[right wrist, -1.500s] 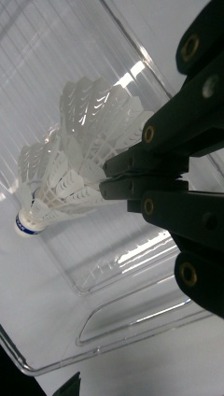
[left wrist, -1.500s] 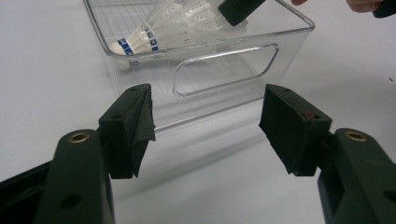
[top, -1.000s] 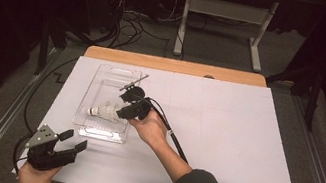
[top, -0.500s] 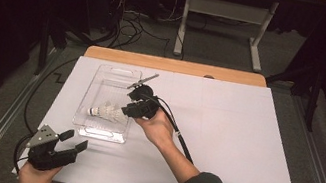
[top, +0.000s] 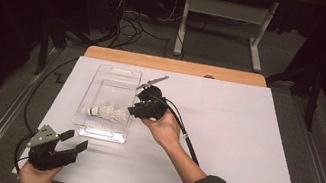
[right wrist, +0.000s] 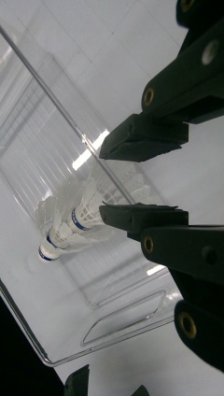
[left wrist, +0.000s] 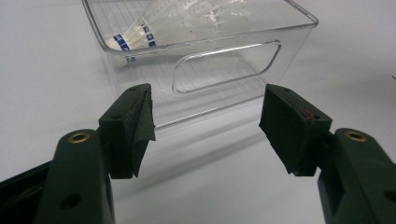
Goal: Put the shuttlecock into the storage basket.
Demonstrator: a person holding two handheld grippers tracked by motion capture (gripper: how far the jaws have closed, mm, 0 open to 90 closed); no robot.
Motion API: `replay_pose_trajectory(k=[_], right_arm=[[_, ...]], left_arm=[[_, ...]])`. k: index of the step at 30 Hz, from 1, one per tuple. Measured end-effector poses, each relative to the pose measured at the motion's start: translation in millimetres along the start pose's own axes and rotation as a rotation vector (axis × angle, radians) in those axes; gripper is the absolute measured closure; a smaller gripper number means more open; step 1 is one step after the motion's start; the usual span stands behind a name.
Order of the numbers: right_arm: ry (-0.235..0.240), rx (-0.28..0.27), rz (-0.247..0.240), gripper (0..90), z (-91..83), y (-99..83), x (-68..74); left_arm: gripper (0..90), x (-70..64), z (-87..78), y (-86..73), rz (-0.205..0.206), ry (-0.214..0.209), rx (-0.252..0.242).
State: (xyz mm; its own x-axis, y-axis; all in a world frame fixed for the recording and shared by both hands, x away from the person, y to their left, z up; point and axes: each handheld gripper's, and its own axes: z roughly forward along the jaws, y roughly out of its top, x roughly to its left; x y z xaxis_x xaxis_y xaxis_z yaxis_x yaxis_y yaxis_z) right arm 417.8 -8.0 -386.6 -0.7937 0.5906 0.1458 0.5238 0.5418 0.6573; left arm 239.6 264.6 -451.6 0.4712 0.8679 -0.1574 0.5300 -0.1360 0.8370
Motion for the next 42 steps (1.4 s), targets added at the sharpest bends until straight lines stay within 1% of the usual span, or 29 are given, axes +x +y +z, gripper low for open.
replay_pose_trajectory(k=[6,9,21,25,26,28,29,31,32,34,35,39,42], right_arm=[[-0.008,-0.021,0.003,64.7,-4.1,-6.8,-6.1],[-0.018,-0.022,-0.002,64.7,-5.8,-10.0,-7.6],[-0.037,-0.052,0.027,64.3,-16.4,-21.3,-18.8],[-0.039,-0.065,0.026,63.9,-20.1,-24.5,-22.8],[-0.038,-0.065,0.036,63.6,-21.1,-25.3,-23.4],[-0.040,-0.067,0.037,63.2,-23.1,-27.1,-25.9],[-0.041,-0.070,0.046,63.1,-23.8,-28.0,-26.4],[-0.043,-0.071,0.050,62.9,-25.8,-30.2,-27.9],[-0.044,-0.077,0.043,62.8,-26.2,-31.3,-29.2],[-0.047,-0.073,0.058,62.5,-28.0,-33.7,-30.3],[-0.049,-0.076,0.052,62.4,-28.5,-34.8,-31.7],[-0.055,-0.078,0.060,62.0,-31.6,-38.3,-34.8],[-0.063,-0.093,0.060,62.1,-34.6,-40.3,-35.5]], left_arm=[[35.4,-0.1,0.3,0.1,0.002,0.000,0.003],[35.4,0.1,0.5,0.1,0.001,-0.001,0.004],[35.6,0.1,0.6,0.1,0.001,0.001,0.005],[35.5,0.2,0.6,0.0,0.000,0.002,0.004],[35.5,0.3,0.6,0.0,-0.001,0.002,0.004],[35.6,0.4,0.6,0.0,-0.001,0.002,0.004],[35.5,0.4,0.6,0.0,-0.001,0.003,0.004],[35.5,0.4,0.6,0.1,-0.001,0.003,0.003],[35.5,0.4,0.6,0.1,-0.001,0.003,0.004],[35.5,0.4,0.5,0.1,-0.001,0.003,0.003],[35.5,0.4,0.4,0.1,-0.001,0.003,0.002],[35.4,0.6,0.3,0.1,-0.001,0.004,0.002],[35.4,0.5,0.3,0.1,-0.001,0.004,0.002]])
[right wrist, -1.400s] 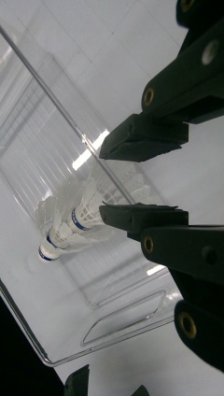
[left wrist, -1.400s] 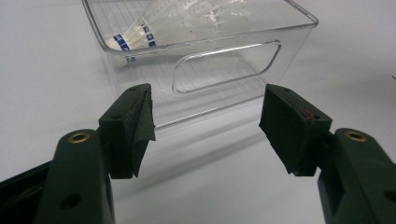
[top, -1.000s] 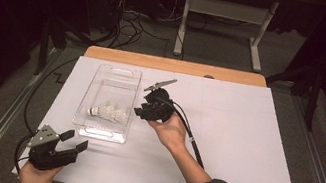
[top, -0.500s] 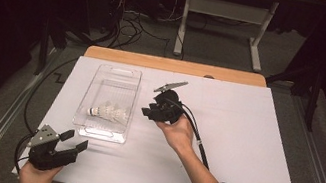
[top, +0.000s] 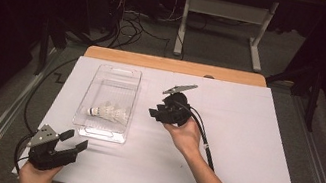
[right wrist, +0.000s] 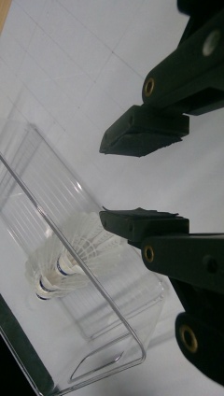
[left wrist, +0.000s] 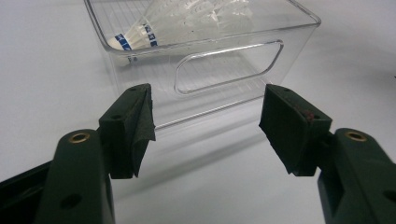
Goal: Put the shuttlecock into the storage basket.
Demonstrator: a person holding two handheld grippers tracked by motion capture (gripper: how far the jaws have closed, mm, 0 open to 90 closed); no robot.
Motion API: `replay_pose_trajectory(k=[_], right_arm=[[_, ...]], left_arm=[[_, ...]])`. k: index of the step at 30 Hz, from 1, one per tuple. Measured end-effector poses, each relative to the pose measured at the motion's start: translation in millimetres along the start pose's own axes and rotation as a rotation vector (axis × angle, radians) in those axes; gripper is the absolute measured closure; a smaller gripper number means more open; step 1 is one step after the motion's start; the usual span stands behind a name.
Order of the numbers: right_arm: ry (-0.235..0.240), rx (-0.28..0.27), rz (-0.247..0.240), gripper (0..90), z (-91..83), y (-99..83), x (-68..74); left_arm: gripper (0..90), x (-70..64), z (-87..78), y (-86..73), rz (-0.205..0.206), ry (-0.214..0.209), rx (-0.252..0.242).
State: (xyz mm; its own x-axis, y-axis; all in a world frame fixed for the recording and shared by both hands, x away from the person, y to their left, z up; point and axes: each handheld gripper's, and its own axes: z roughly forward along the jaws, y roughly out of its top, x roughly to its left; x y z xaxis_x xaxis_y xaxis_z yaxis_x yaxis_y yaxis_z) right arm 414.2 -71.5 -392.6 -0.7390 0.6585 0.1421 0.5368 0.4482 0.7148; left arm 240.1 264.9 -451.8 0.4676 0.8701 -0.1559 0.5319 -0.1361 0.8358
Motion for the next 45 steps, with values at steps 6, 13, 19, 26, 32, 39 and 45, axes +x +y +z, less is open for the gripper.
replay_pose_trajectory(k=[6,13,19,26,32,39,45], right_arm=[[-0.011,0.001,-0.001,62.1,-3.6,-2.4,-3.5],[-0.020,0.002,0.011,62.0,-7.3,-8.0,-9.6],[-0.030,0.008,0.021,61.6,-10.2,-12.9,-15.4],[-0.039,0.005,0.038,61.4,-15.9,-20.1,-22.3],[-0.047,-0.005,0.050,60.2,-21.0,-25.6,-28.0],[-0.052,-0.009,0.060,59.9,-23.8,-32.0,-32.6],[-0.060,-0.014,0.075,59.7,-27.4,-37.1,-37.4]], left_arm=[[35.3,0.5,-0.4,-0.1,-0.002,0.003,-0.002],[35.3,0.4,-0.4,-0.1,-0.001,0.003,-0.002],[35.3,0.6,-0.2,-0.1,-0.002,0.002,-0.001],[35.3,0.6,0.0,-0.1,-0.003,0.002,-0.001],[35.3,1.2,-0.2,-0.1,-0.007,0.003,-0.001],[35.2,1.7,-0.4,-0.2,-0.009,0.004,-0.001],[35.2,1.9,-0.6,-0.2,-0.009,0.004,0.000]])
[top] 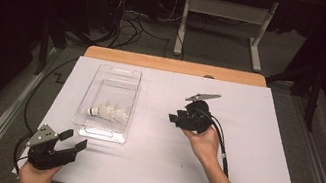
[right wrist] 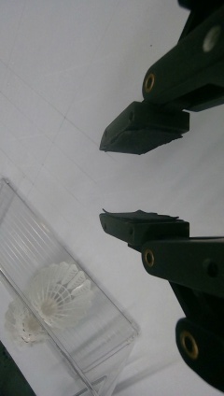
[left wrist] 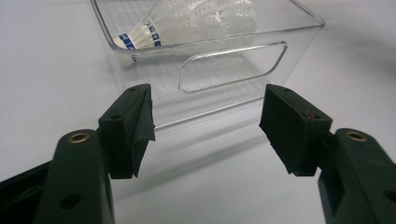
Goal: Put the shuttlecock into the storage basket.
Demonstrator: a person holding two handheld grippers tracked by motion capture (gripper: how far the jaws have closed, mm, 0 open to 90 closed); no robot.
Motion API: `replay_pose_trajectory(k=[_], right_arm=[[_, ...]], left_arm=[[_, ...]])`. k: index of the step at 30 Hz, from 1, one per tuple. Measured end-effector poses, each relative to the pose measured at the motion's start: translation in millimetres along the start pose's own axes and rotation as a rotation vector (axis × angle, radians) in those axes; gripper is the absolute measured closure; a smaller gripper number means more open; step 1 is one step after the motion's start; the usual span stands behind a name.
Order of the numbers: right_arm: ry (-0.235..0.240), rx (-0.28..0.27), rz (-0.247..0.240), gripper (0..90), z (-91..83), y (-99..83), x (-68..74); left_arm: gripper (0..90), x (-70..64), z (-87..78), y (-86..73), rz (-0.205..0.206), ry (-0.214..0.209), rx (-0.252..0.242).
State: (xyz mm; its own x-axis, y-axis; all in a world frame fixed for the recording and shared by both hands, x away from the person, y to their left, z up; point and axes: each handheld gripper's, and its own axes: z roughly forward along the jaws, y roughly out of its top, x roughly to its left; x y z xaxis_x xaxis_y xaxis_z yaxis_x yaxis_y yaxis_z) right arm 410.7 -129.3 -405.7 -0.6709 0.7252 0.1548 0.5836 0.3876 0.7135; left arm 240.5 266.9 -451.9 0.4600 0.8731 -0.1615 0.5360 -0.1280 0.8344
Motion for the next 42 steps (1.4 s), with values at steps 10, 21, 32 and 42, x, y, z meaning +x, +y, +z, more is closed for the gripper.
replay_pose_trajectory(k=[10,21,32,42], right_arm=[[-0.011,-0.007,0.013,59.5,-7.1,-7.8,-7.1],[-0.019,-0.012,0.024,59.4,-14.2,-15.0,-12.7],[-0.028,-0.019,0.035,59.3,-19.7,-22.0,-18.2],[-0.033,-0.022,0.046,59.2,-24.3,-27.9,-22.6]], left_arm=[[35.2,-0.6,0.1,0.0,0.001,0.000,-0.001],[35.2,-0.8,0.2,0.0,0.000,0.000,-0.002],[35.2,-1.0,0.5,0.0,0.000,0.001,-0.001],[35.2,-1.0,0.5,0.0,0.000,0.001,-0.001]])
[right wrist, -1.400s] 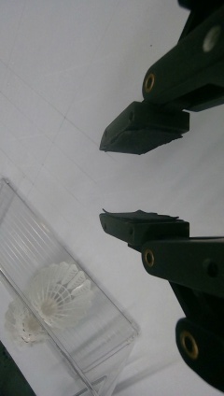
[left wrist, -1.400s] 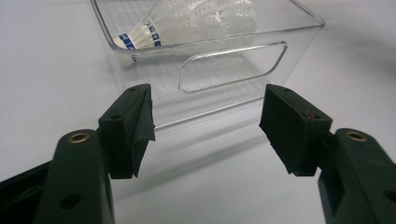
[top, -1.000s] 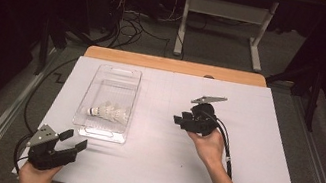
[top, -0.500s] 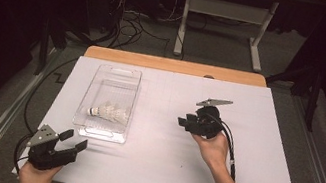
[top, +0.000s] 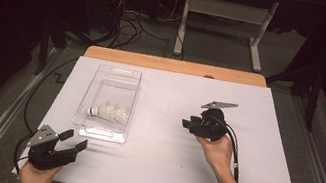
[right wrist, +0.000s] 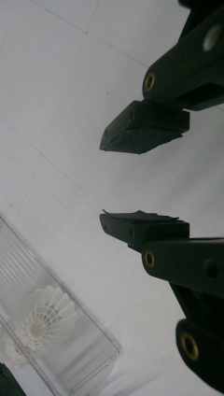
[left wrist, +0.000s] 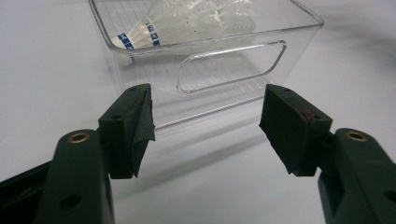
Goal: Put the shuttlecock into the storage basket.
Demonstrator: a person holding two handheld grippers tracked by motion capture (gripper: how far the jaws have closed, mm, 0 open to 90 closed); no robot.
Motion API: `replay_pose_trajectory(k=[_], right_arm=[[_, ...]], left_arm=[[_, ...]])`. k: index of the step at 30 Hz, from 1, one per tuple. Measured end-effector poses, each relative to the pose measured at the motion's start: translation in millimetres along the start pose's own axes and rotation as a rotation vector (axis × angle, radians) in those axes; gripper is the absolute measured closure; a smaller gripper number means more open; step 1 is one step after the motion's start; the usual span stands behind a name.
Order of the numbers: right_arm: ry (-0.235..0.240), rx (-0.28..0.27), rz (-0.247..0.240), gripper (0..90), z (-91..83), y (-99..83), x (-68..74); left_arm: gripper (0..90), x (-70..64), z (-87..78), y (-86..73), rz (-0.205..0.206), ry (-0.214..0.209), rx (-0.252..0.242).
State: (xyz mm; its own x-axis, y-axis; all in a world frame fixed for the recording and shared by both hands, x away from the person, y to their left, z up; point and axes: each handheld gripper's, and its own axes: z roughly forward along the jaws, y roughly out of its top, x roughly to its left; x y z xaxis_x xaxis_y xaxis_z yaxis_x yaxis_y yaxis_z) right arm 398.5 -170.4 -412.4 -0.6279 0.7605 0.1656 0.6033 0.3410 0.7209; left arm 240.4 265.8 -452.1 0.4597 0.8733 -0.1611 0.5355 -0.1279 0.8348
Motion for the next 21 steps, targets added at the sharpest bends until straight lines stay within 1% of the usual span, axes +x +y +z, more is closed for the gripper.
replay_pose_trajectory(k=[3,10,21], right_arm=[[-0.002,-0.001,-0.002,59.2,-1.0,-1.4,-1.2],[0.001,-0.005,0.012,59.2,-3.6,-3.7,-3.8],[-0.002,-0.011,0.013,59.0,-9.5,-6.4,-6.3]], left_arm=[[35.2,-0.1,0.0,0.0,0.000,0.000,0.000],[35.2,-0.1,0.2,0.0,0.000,0.001,0.000],[35.2,0.1,0.2,0.1,0.000,0.001,0.000]])
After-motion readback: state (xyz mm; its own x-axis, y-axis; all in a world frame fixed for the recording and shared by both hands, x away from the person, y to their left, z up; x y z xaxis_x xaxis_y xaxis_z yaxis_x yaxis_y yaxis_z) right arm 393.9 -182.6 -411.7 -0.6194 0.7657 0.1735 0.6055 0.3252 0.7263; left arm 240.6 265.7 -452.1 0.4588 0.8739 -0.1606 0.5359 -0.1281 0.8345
